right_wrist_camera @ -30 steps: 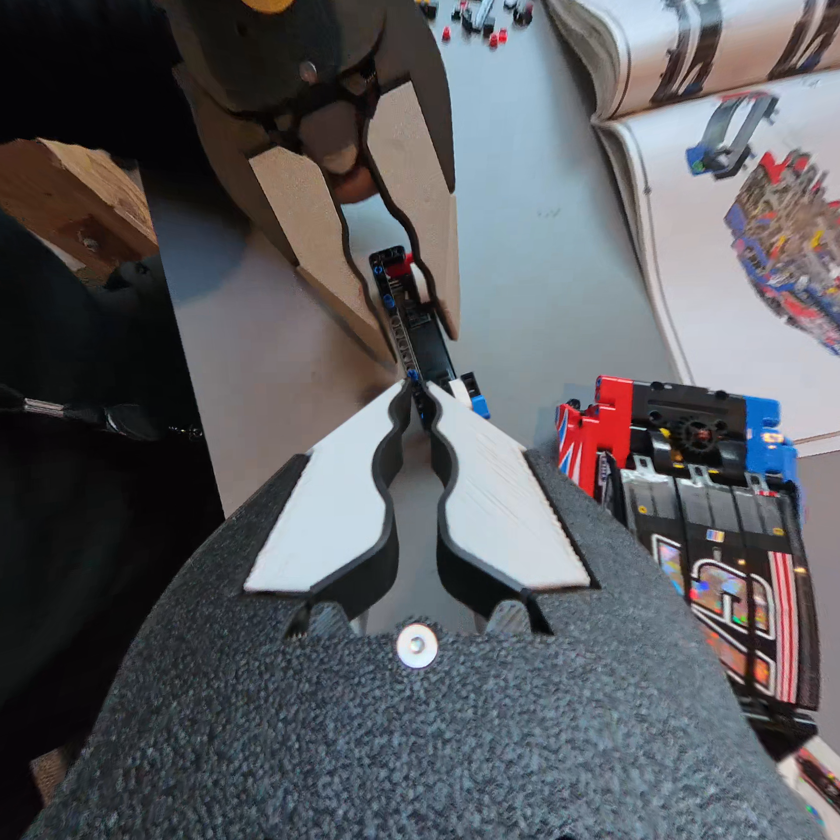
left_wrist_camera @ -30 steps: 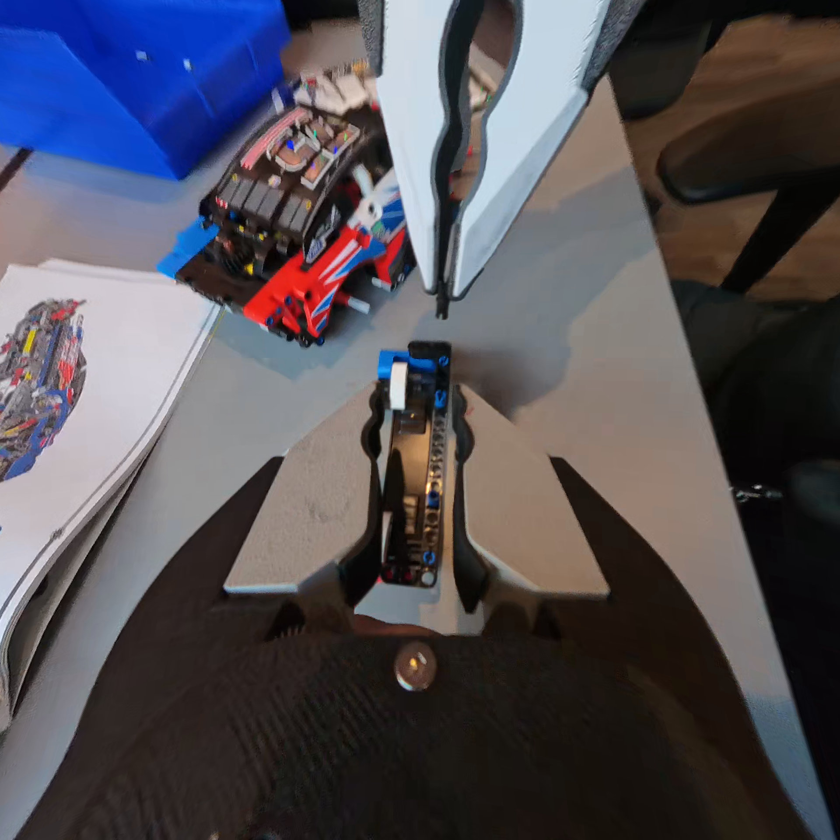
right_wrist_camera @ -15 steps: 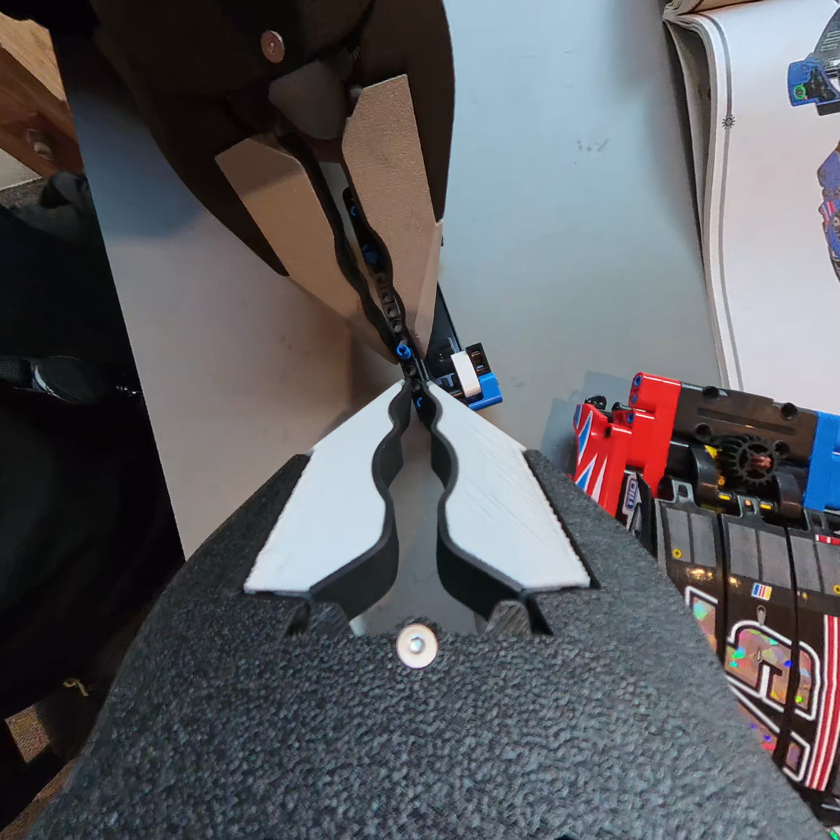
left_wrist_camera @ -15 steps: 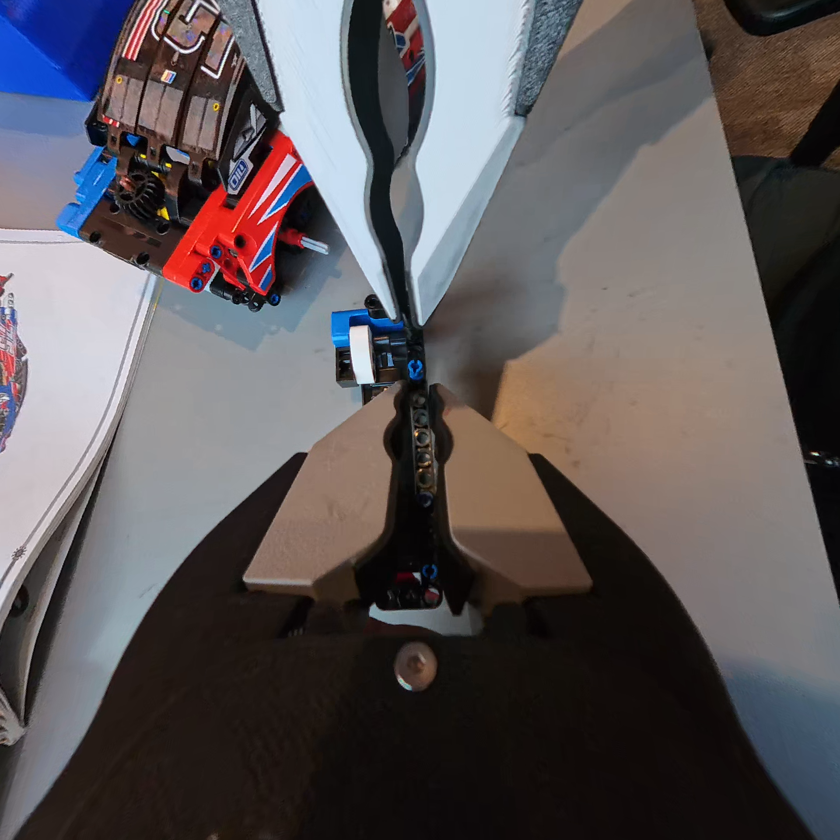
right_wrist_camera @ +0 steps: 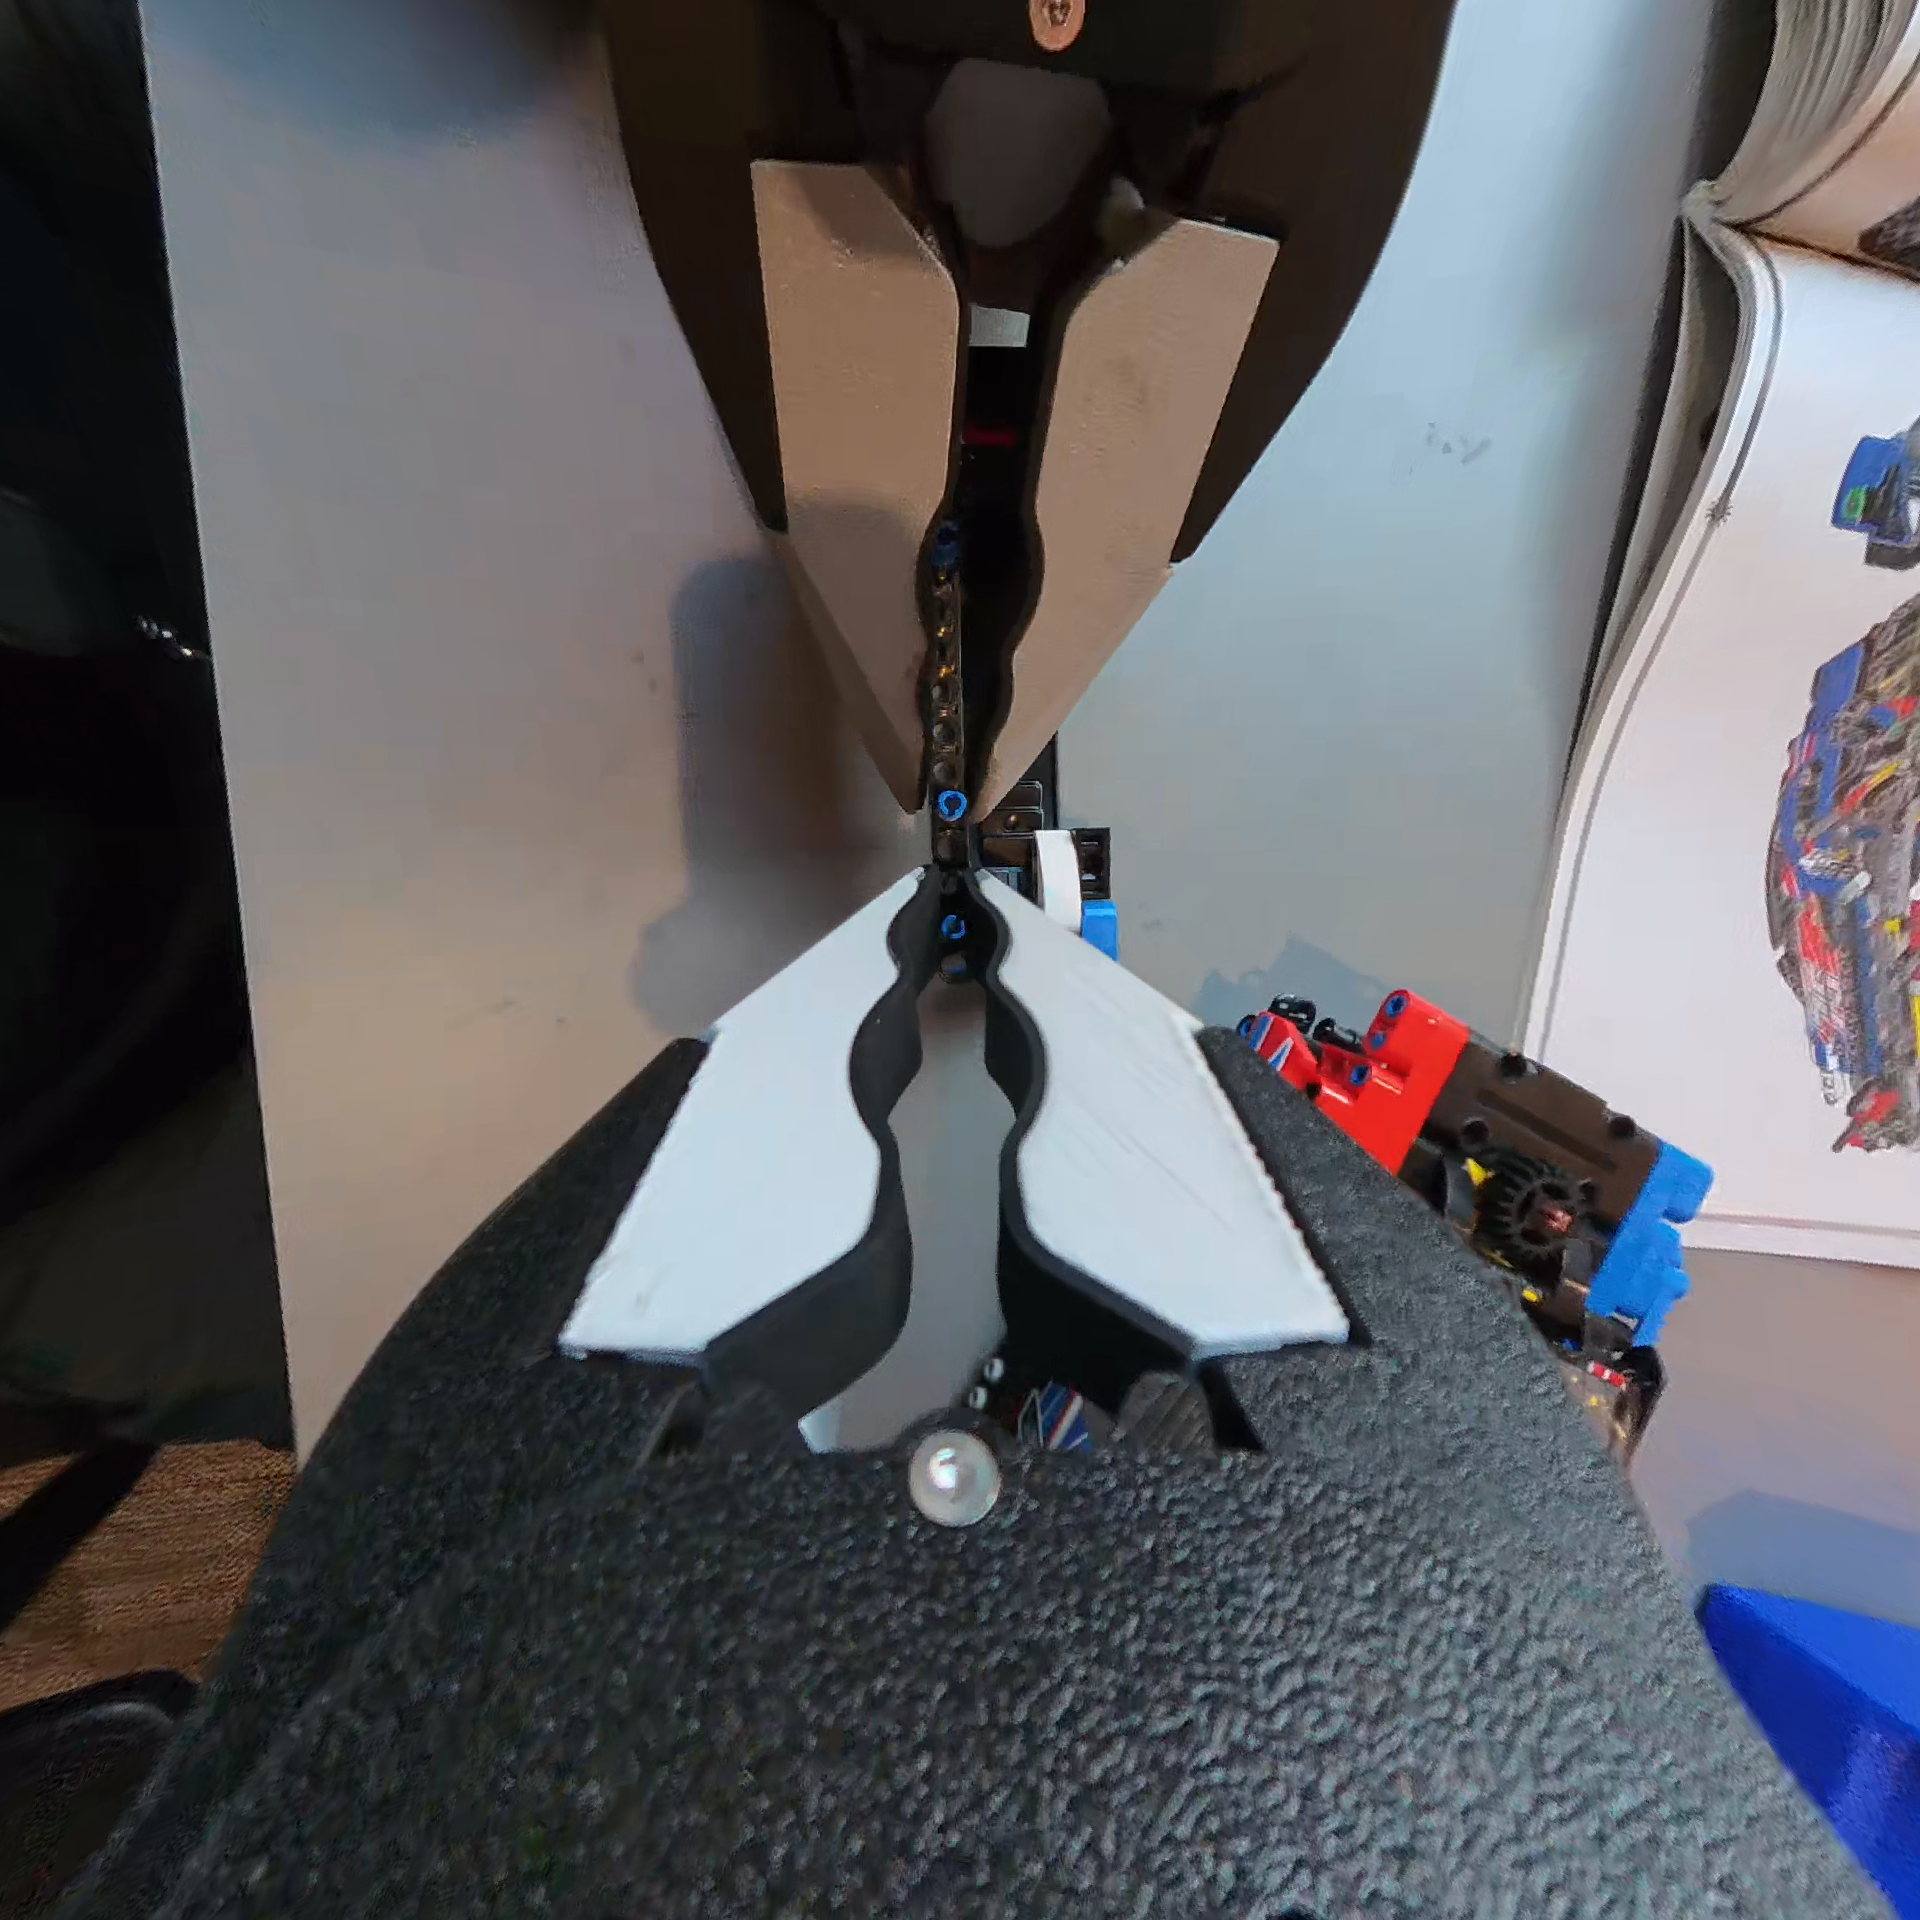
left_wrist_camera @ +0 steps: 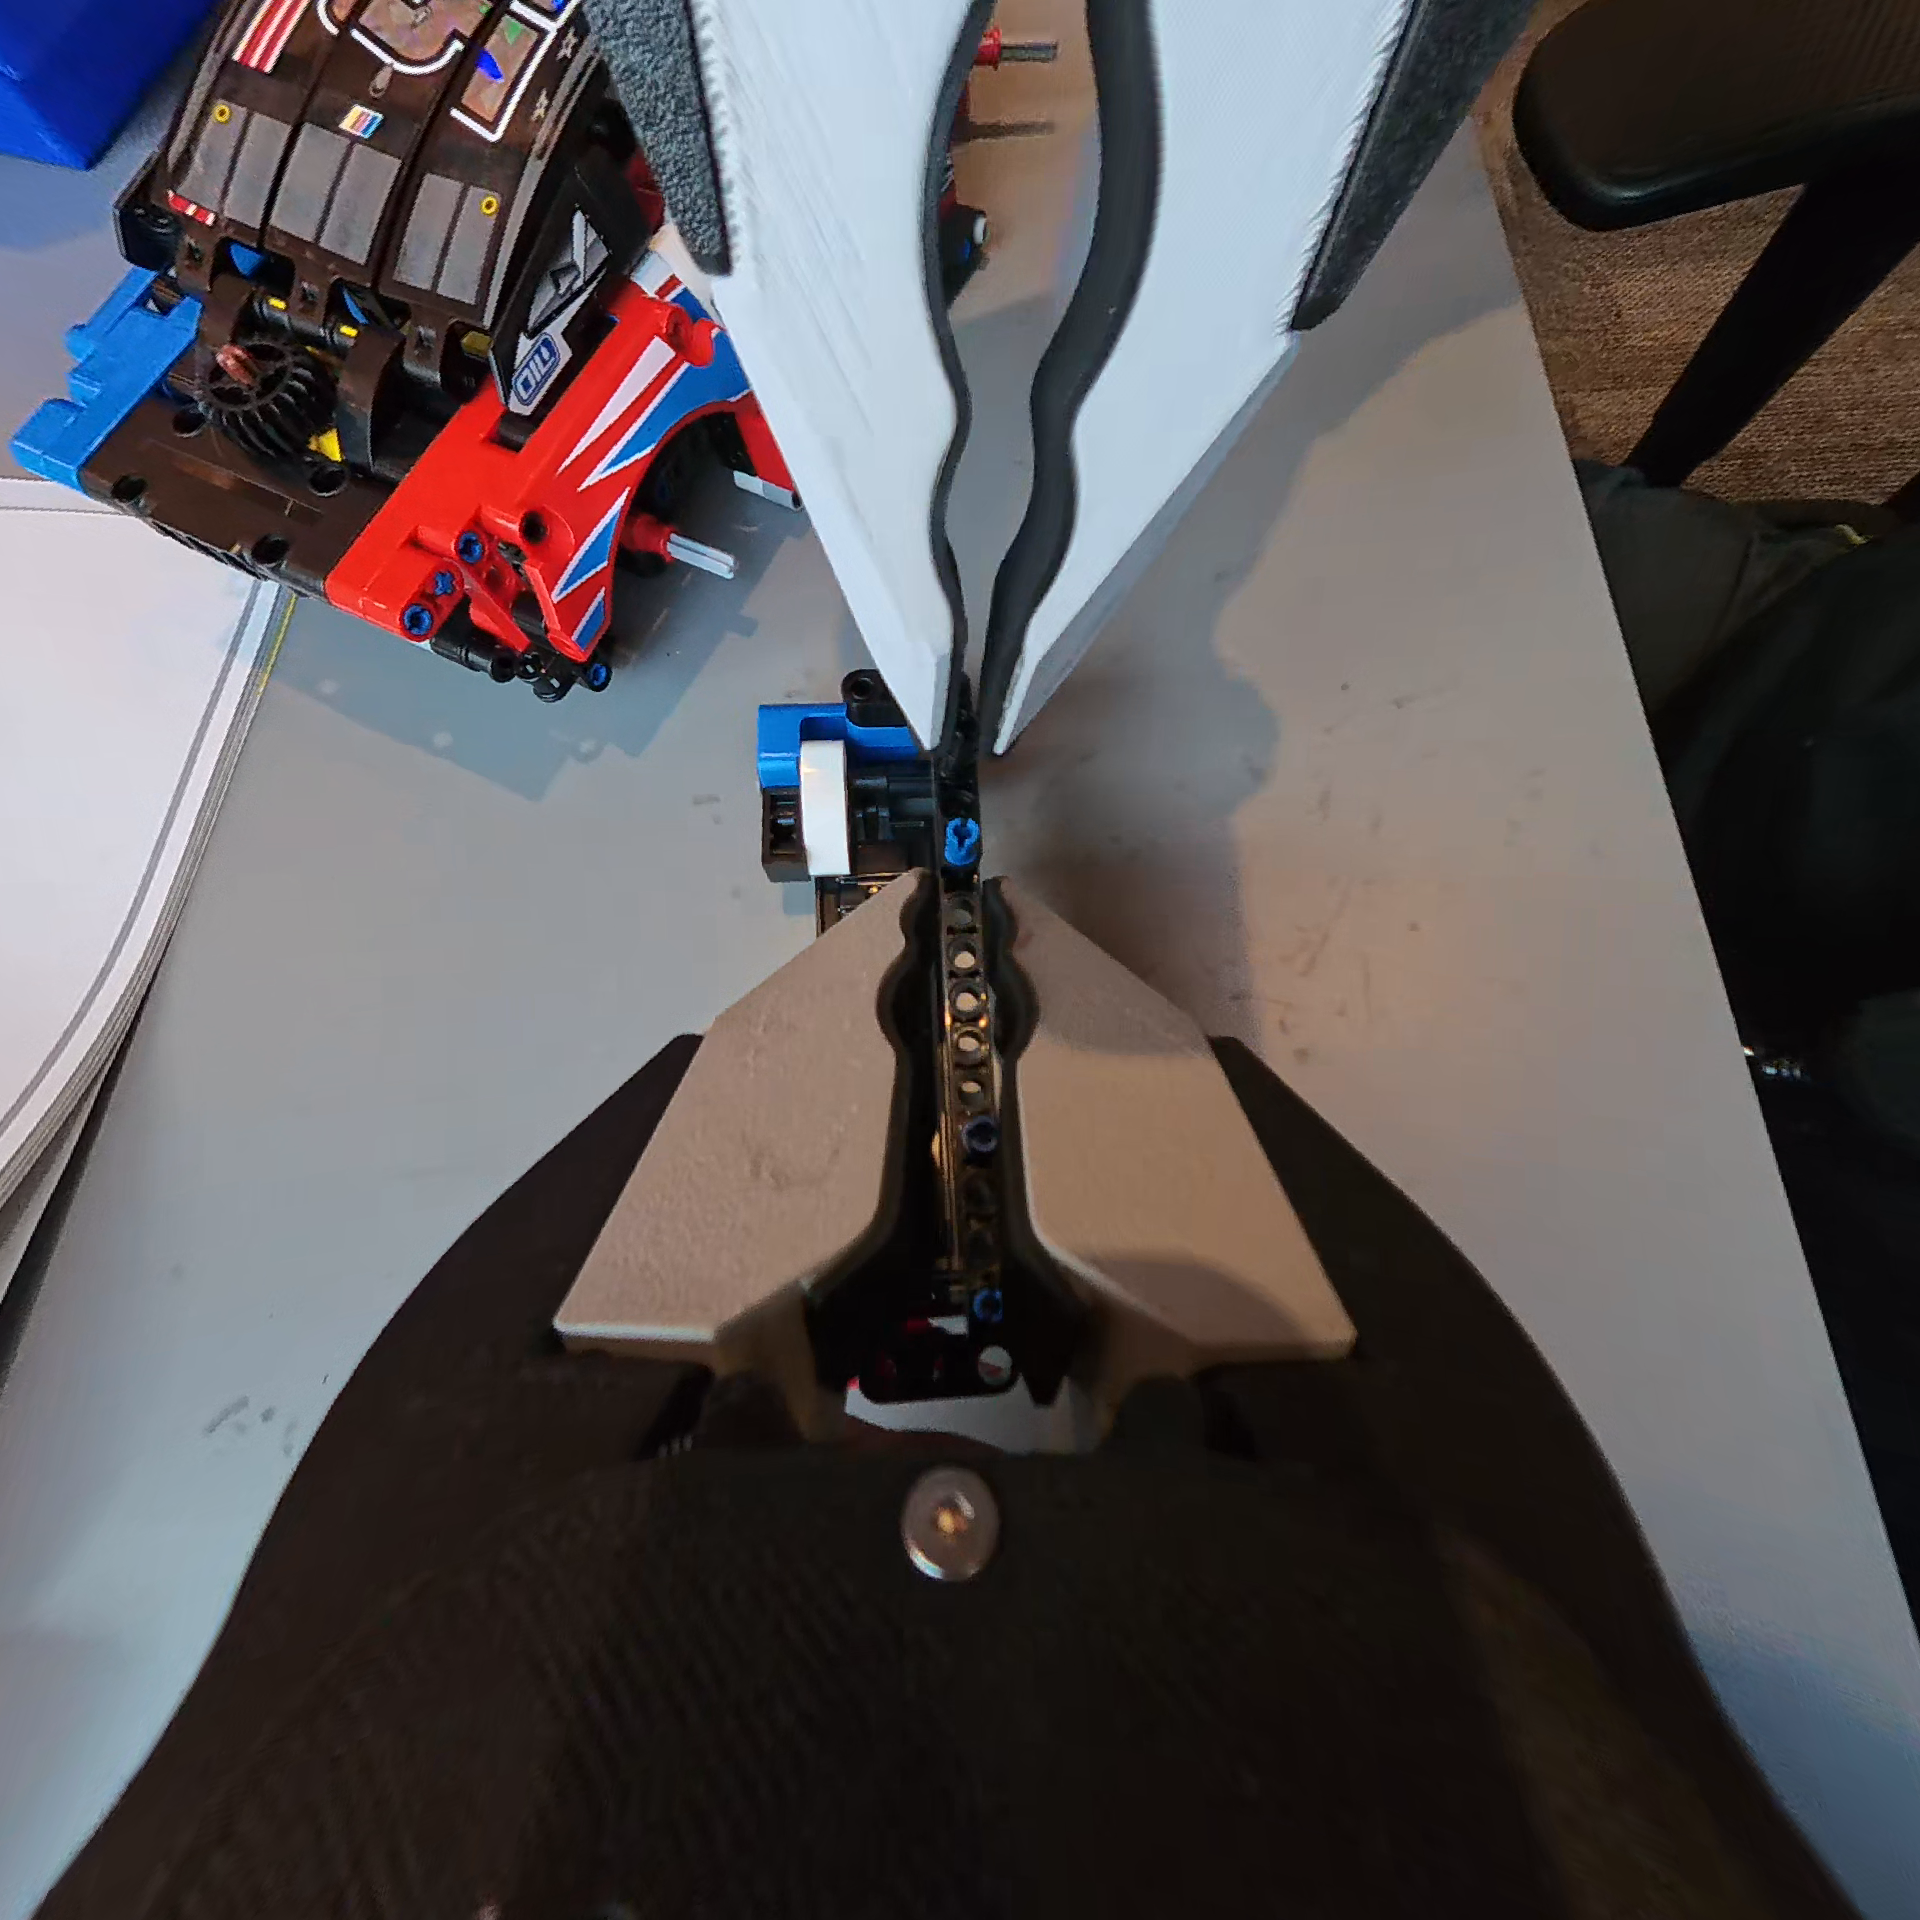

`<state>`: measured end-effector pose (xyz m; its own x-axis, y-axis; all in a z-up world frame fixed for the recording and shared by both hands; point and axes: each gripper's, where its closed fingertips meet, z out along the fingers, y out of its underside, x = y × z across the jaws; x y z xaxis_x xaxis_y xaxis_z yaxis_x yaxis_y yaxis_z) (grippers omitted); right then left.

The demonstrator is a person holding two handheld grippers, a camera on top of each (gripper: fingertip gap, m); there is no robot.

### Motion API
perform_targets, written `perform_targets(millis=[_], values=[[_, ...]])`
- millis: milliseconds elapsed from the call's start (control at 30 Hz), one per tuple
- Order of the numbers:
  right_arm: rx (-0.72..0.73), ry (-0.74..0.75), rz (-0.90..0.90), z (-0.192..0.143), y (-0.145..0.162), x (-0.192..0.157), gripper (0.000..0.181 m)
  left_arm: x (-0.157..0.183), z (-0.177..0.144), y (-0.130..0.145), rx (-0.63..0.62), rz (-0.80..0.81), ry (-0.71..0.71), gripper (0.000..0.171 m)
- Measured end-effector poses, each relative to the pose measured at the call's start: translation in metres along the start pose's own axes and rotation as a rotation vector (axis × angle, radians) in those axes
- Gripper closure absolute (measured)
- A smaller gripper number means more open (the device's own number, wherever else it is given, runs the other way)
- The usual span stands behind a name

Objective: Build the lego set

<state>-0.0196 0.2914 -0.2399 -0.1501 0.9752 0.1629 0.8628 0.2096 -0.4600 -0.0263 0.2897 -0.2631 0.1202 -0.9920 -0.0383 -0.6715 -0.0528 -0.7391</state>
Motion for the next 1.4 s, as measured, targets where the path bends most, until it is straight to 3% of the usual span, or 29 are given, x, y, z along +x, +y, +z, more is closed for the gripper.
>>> perform_targets(millis=[233, 433, 633, 800, 1033, 1200, 1400], values=[[0.136, 0.007, -0.094, 0.0002, -0.0002, -0.0010, 0.177, 0.0000, 0.0003, 0.0002, 0.011, -0.010, 0.006, 0.166], [0.125, -0.014, -0.130, 0.0006, 0.0005, -0.0020, 0.177, 0.0001, 0.0007, 0.0005, 0.008, -0.007, 0.003, 0.166], [0.177, -0.158, 0.175, 0.0021, -0.0002, 0.0018, 0.177, -0.0026, 0.0009, 0.0018, 0.001, -0.017, -0.013, 0.166], [0.237, -0.144, 0.283, 0.0022, 0.0007, 0.0019, 0.177, -0.0026, 0.0012, 0.0022, -0.007, -0.017, -0.022, 0.166], [0.125, 0.074, -0.095, 0.0029, 0.0002, 0.0024, 0.177, -0.0032, 0.0008, 0.0027, -0.010, -0.026, -0.020, 0.165], [0.017, 0.077, -0.255, 0.0046, -0.0003, 0.0039, 0.177, -0.0060, 0.0002, 0.0036, -0.008, -0.035, -0.027, 0.165], [0.173, -0.092, 0.079, 0.0046, -0.0011, 0.0041, 0.177, -0.0059, 0.0003, 0.0042, -0.008, -0.038, -0.030, 0.165]])
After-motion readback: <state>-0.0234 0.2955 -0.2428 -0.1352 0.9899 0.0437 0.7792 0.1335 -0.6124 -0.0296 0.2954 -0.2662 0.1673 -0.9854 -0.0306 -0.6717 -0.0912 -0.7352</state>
